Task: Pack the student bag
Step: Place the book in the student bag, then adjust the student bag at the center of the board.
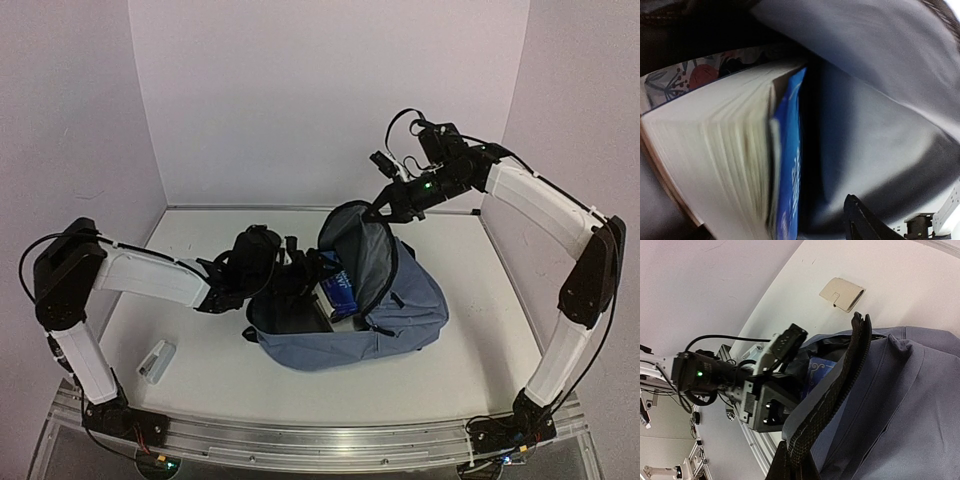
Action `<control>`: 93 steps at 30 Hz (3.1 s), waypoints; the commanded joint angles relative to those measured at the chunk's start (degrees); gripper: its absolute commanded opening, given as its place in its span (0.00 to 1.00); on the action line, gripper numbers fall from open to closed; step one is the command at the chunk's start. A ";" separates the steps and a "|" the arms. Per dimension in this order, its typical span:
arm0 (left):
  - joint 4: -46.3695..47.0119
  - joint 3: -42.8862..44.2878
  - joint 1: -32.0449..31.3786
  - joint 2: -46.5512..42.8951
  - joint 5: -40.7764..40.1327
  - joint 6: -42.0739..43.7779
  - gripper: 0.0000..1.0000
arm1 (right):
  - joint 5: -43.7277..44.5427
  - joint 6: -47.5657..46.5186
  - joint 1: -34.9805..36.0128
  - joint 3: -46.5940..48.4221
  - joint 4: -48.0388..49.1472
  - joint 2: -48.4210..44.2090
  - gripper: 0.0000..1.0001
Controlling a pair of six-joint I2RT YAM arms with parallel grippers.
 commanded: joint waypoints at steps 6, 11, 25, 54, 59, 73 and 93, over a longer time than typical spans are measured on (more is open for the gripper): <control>-9.84 3.37 -0.64 -6.31 -4.72 6.00 0.30 | -1.13 -0.30 -0.52 -0.18 1.40 -3.36 0.00; -7.65 8.03 -0.59 -0.75 -2.19 7.30 0.08 | -2.19 -0.16 -0.52 -0.63 1.39 -3.86 0.00; -15.61 8.19 -0.54 -5.62 -3.10 14.02 0.67 | -2.42 -1.22 -0.52 -0.99 1.32 -4.45 0.00; -35.40 -8.89 9.09 -35.61 -17.76 17.34 1.00 | 11.46 -9.95 17.64 1.81 -3.24 6.27 0.93; -34.89 -6.66 15.63 -34.17 -10.19 21.91 1.00 | 13.94 -11.01 14.51 -3.55 -3.71 0.21 0.98; -40.14 16.56 14.95 -12.83 5.38 38.38 1.00 | 31.28 -14.67 7.56 -19.33 -3.08 -6.02 0.91; -43.92 8.57 12.90 1.32 1.43 34.98 0.67 | 42.06 -19.80 -1.26 -17.92 -2.92 1.09 0.69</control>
